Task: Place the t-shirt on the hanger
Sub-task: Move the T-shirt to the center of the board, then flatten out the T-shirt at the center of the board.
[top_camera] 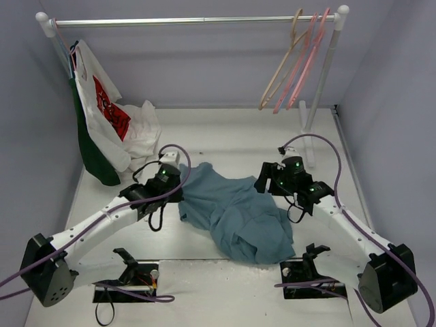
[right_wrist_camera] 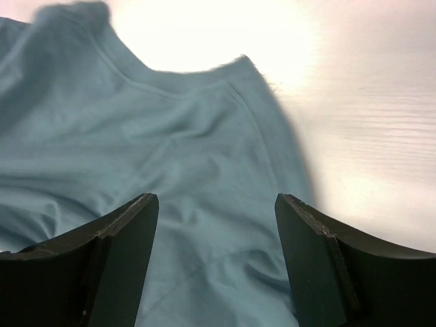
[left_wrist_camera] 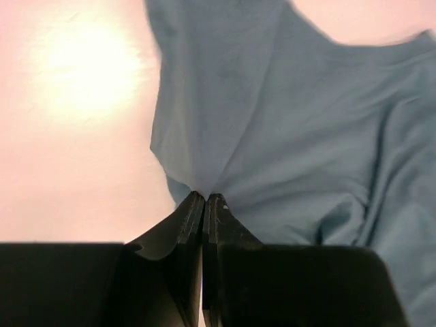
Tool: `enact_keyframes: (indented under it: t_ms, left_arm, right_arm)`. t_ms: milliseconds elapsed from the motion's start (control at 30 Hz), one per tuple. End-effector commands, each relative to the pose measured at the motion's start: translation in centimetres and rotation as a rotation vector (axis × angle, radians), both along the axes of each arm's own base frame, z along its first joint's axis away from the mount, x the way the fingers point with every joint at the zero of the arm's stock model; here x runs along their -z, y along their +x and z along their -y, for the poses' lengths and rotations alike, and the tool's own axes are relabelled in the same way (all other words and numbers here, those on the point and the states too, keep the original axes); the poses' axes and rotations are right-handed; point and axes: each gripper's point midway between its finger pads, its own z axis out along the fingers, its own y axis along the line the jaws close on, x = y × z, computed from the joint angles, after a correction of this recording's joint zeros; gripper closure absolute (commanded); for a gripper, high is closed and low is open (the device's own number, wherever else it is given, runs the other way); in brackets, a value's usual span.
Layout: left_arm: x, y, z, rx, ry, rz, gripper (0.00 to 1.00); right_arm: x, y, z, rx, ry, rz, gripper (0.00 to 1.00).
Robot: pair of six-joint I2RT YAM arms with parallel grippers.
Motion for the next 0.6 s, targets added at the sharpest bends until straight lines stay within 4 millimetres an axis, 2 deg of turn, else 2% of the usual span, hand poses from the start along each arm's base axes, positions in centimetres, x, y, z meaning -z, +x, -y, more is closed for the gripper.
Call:
enact_keyframes:
  t_ms: [0,33,67,133,200,267,300,333,367,400,433,500,567]
  left_arm:
    - [3.2,-2.3,-4.1,-0.090,0.106,-0.102,0.99]
    - [3.5,-2.8,-4.4,-0.094,0.109,-0.121,0.89]
    - [3.6,-3.2,-4.8,-0.102,0.107,-0.125,0.60]
    - [4.1,-3.8,-5.5,-0.118,0.106,-0.142,0.45]
    - [3.3,-3.0,-6.5,-0.164,0.075,-0.118,0.39]
    - [2.5,-2.2,-6.6,-0.166,0.034,-0.110,0.38]
    - [2.1,-1.0,-7.5,-0.199,0.009,-0.098,0.37]
    - [1.4,0.0,-7.5,-0.207,-0.024,-0.087,0.37]
    - [1.6,0.4,-6.9,-0.187,-0.065,-0.124,0.37]
    - [1.2,1.8,-7.3,-0.209,-0.109,-0.116,0.37]
    - [0.2,3.0,-6.8,-0.200,-0.145,-0.103,0.37]
    - [0.6,4.4,-6.0,-0.167,-0.161,-0.136,0.37]
    - [0.6,6.3,-5.1,-0.153,-0.168,-0.139,0.37]
  right_arm:
    - [0.4,1.3,-1.8,-0.026,-0.011,0.049,0.30]
    - [0.6,1.2,-2.3,-0.041,-0.017,0.045,0.31]
    - [1.3,0.7,-3.0,-0.083,-0.040,0.034,0.33]
    - [1.1,0.8,-3.9,-0.122,-0.064,0.047,0.37]
    - [1.1,0.8,-5.2,-0.199,-0.094,0.073,0.40]
    - [0.4,1.4,-6.2,-0.243,-0.091,0.101,0.43]
    - [0.2,1.6,-6.6,-0.282,-0.102,0.118,0.45]
    - [-0.7,2.2,-7.0,-0.291,-0.098,0.139,0.45]
    - [-0.8,2.7,-7.5,-0.308,-0.101,0.150,0.45]
    - [-1.0,3.0,-7.8,-0.347,-0.116,0.168,0.44]
    - [-1.2,3.3,-8.3,-0.370,-0.114,0.178,0.41]
    - [-1.3,4.3,-9.7,-0.419,-0.109,0.180,0.31]
    - [-0.6,5.4,-10.9,-0.457,-0.115,0.166,0.26]
